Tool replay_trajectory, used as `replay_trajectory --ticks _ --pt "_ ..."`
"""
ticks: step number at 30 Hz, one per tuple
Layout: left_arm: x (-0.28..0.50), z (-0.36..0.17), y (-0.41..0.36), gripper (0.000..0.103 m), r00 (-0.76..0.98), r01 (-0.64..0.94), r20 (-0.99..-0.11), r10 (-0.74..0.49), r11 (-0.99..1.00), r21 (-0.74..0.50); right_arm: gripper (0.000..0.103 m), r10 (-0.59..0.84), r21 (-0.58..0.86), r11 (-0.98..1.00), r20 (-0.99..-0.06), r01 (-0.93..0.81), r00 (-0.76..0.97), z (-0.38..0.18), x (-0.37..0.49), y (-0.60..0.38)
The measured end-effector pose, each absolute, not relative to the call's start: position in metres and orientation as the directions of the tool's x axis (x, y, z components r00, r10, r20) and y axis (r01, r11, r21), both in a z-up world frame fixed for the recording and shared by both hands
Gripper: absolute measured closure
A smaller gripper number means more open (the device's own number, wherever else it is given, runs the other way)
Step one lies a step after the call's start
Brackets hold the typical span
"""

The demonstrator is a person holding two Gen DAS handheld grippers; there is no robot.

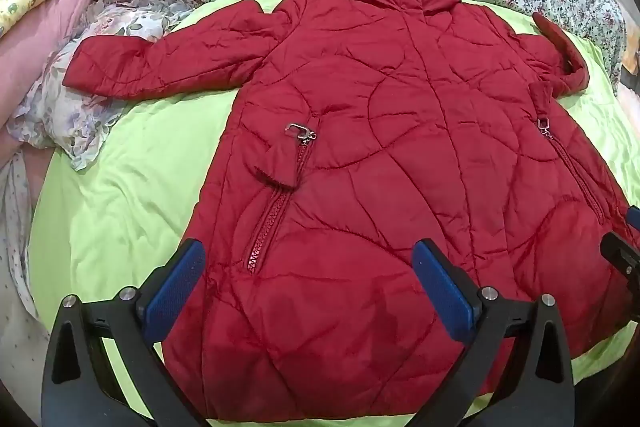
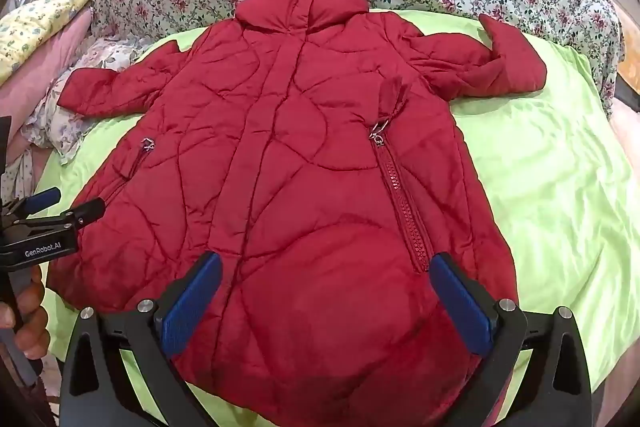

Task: Fold large clothes

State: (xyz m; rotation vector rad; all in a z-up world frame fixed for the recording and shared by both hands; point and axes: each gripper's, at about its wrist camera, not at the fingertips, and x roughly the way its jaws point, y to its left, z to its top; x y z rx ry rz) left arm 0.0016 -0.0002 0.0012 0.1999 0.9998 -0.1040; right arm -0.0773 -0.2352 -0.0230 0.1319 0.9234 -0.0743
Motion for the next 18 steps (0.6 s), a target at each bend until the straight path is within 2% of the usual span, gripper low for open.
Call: replay_trajectory --ticks 18 --pt "0.011 0.000 0.001 0.000 0.542 0.178 -0.840 -0.001 0.977 0.114 0.000 0.011 0.102 0.988 -0.790 0.114 0.612 -0.016 -0.072 -0.238"
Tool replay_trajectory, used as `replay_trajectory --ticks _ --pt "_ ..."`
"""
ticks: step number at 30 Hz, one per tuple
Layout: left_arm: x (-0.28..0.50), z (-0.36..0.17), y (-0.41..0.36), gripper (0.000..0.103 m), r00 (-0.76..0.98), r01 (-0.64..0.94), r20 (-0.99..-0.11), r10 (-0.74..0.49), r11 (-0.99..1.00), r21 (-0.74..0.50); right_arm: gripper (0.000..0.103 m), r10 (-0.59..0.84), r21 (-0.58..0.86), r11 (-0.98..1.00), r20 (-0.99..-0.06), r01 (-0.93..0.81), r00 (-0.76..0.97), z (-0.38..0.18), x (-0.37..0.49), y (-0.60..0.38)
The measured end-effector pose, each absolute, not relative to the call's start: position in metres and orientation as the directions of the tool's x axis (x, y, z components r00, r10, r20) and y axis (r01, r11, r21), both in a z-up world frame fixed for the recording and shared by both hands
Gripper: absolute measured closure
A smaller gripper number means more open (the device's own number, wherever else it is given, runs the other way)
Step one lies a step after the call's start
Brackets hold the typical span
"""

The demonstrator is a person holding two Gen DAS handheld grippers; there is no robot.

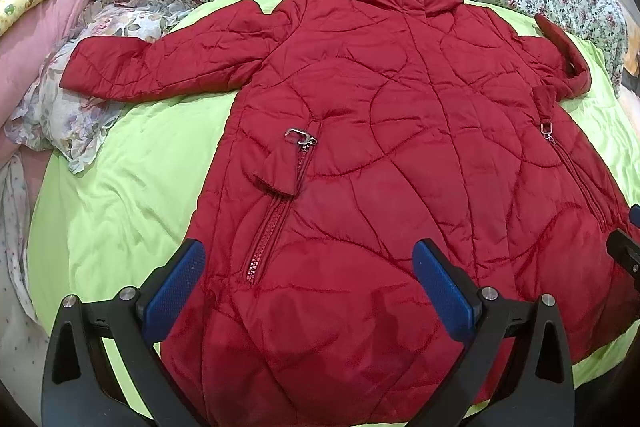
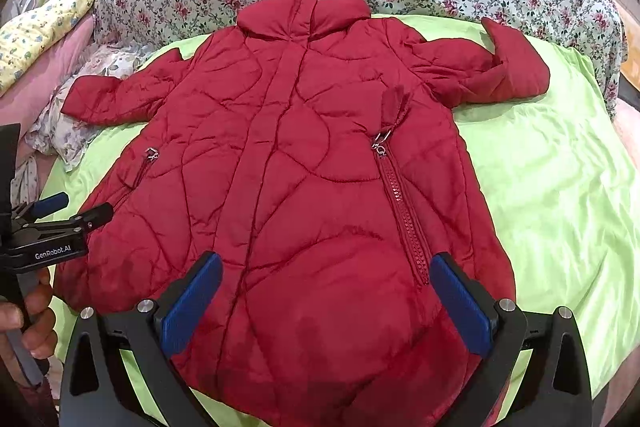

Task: Fold large clothes

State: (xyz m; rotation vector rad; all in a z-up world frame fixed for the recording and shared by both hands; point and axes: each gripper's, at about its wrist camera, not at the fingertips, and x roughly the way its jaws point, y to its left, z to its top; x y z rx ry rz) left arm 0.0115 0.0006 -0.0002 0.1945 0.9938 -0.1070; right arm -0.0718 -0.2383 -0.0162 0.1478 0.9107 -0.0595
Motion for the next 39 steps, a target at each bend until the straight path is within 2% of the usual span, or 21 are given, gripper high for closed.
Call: replay_trajectory --ticks 14,25,29,36,39 --pt "0.020 -0.006 -0.003 0.000 0.535 0.180 -0.845 -0.005 0.978 0.108 0.000 0.025 0.121 0.986 -0.791 0.116 0.611 -0.017 -0.063 -0.246" --pt "0.038 -0.013 0.000 0.000 0.459 0.161 -0.885 -0.078 0.987 -0.003 0.000 0.052 0.182 0.972 -0.781 0.148 0.623 -0.009 -0.052 -0.273" --pt "0.044 -0.012 0.001 0.000 0.481 0.157 -0.874 -0.063 0.987 0.015 0.000 0.059 0.223 0.959 -0.757 0.173 0.651 -0.002 -0.047 -0.293" --pt "0.057 -0.002 0.004 0.000 0.544 0.161 -0.829 -0.130 0.986 -0.049 0.000 0.012 0.235 0.945 -0.719 0.227 0.695 0.009 -0.031 -0.332" --pt "0.067 -0.003 0.005 0.000 0.535 0.160 -0.836 -0.119 0.986 -0.039 0.000 -0.014 0.240 0.936 -0.705 0.257 0.709 0.011 -0.019 -0.355"
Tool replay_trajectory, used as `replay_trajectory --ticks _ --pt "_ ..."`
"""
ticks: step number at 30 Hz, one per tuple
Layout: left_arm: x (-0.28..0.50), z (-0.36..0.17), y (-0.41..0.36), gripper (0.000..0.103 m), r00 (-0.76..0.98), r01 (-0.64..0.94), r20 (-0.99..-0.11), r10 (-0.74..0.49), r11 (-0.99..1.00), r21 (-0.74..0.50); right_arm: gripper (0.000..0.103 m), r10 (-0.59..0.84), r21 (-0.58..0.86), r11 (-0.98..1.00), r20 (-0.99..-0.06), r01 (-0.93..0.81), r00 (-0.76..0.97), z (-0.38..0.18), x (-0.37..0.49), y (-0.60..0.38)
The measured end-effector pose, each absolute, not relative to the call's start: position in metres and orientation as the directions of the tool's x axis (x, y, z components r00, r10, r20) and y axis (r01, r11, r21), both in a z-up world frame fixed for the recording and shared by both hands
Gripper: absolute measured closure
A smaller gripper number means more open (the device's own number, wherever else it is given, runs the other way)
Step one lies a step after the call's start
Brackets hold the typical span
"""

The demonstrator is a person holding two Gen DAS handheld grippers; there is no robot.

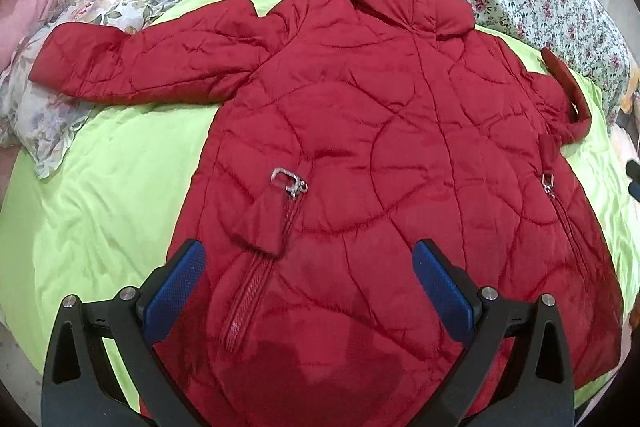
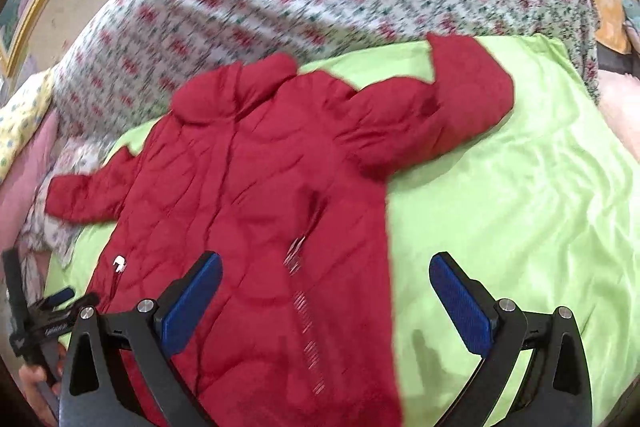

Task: Fold large clothes

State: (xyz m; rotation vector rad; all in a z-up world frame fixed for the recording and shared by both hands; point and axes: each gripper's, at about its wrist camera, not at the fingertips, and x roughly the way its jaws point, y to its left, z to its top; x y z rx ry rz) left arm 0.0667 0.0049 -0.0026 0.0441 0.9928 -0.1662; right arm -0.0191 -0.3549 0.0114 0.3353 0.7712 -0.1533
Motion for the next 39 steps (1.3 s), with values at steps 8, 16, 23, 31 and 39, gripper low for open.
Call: replay_trajectory --ticks 8,16,23,31,39 --pt "0.094 -0.006 0.009 0.000 0.524 0.134 -0.843 -0.123 0.989 -0.061 0.000 -0.115 0.225 0.900 -0.703 0.373 0.702 0.009 0.032 -0.432" --pt "0.112 -0.012 0.013 0.000 0.513 0.094 -0.847 -0.140 0.990 -0.107 0.008 -0.223 0.164 0.869 -0.712 0.466 0.666 0.001 0.099 -0.494" --pt "0.126 -0.027 0.006 0.000 0.456 0.119 -0.882 -0.120 0.990 -0.074 0.016 -0.245 0.169 0.823 -0.755 0.542 0.608 -0.020 0.159 -0.539" --pt "0.130 -0.034 0.002 0.000 0.445 0.134 -0.888 -0.119 0.989 -0.065 0.085 -0.262 0.152 0.800 -0.782 0.581 0.566 -0.038 0.188 -0.561" --pt "0.127 -0.035 0.002 0.000 0.430 0.144 -0.892 -0.138 0.986 -0.084 0.091 -0.148 0.268 0.855 -0.694 0.443 0.705 -0.009 0.167 -0.521"
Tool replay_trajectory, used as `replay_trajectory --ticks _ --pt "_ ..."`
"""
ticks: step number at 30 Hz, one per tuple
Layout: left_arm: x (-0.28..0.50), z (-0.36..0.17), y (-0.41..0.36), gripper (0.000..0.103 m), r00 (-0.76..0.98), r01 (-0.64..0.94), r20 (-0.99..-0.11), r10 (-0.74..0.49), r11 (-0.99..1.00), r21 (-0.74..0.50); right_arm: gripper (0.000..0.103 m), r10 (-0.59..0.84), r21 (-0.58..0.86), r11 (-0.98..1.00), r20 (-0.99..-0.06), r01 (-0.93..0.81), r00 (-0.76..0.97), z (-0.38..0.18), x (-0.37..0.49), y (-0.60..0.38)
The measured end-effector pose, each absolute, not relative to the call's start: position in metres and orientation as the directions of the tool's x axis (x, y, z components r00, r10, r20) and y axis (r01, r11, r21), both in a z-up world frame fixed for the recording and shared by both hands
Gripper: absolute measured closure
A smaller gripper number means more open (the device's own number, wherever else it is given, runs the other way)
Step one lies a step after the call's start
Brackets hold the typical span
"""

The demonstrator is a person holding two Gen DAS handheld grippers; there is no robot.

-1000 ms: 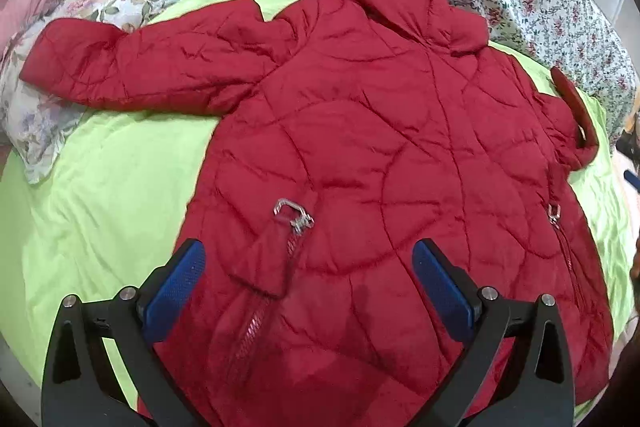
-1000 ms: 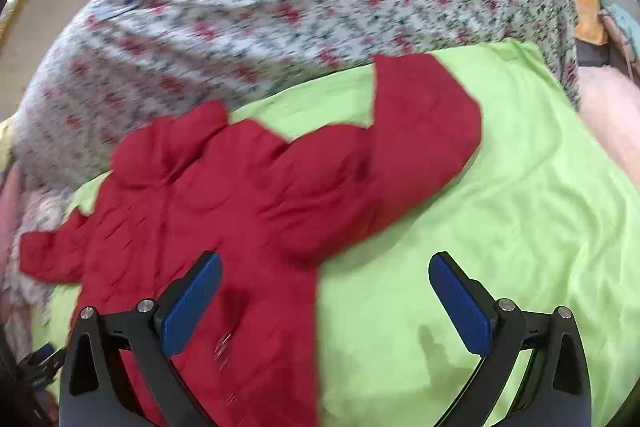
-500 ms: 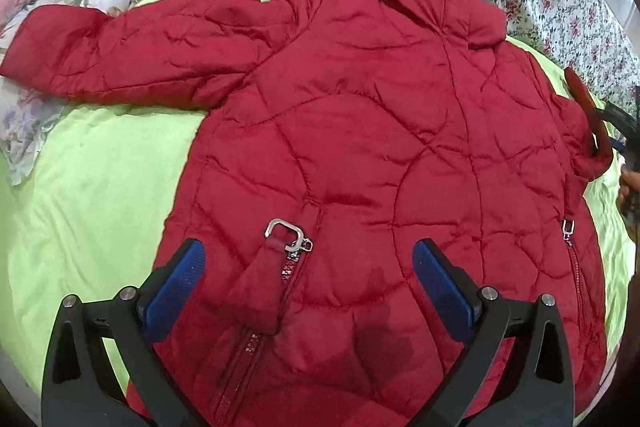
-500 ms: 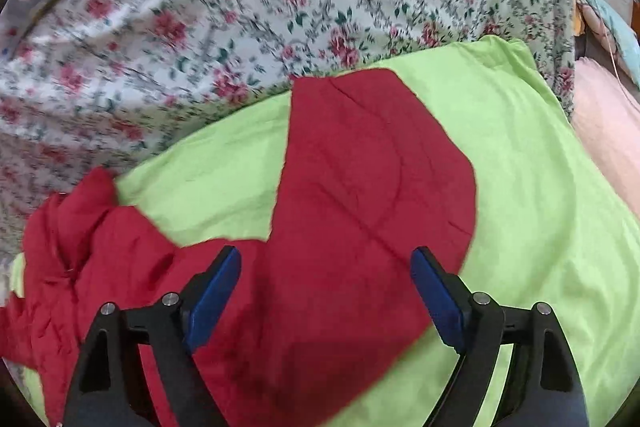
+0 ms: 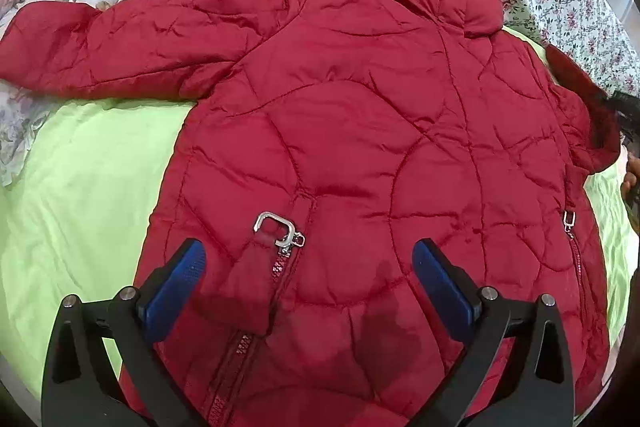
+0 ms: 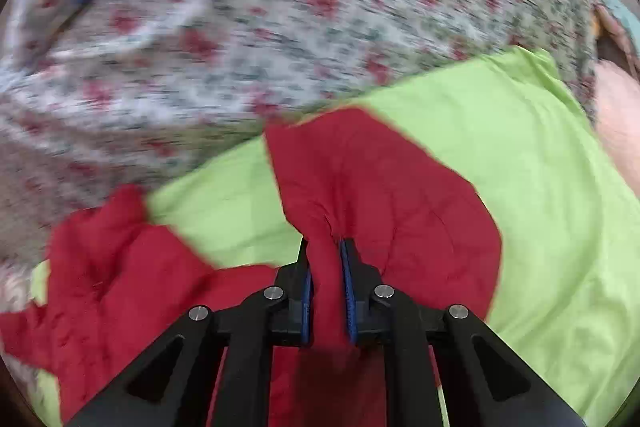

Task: Fold large clothes

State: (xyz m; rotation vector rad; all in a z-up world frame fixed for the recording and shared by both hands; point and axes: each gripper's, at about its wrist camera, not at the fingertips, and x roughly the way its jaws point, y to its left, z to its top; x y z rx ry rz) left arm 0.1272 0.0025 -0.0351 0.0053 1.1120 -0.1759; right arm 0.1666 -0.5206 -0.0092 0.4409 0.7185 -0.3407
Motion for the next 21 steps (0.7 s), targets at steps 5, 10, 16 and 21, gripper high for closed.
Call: replay_trajectory --ticks 5,10,16,21 --pt "0.124 -0.034 0.006 0.000 0.429 0.145 -0.891 -0.146 0.985 -0.092 0.091 0.002 0.301 0.922 -0.633 0.244 0.774 0.011 0.151 -0.451" --pt "0.123 -0.036 0.013 0.000 0.421 0.139 -0.894 -0.156 0.985 -0.107 0.091 0.165 0.332 0.941 -0.616 0.064 0.770 0.010 0.138 -0.389" --pt "0.122 -0.036 0.018 0.000 0.410 0.148 -0.895 -0.177 0.981 -0.126 0.091 0.351 0.344 0.927 -0.651 -0.150 0.674 -0.012 0.135 -0.316" --pt "0.131 -0.037 0.017 0.000 0.397 0.172 -0.897 -0.194 0.976 -0.135 0.090 0.428 0.304 0.902 -0.718 -0.306 0.548 -0.034 0.136 -0.271"
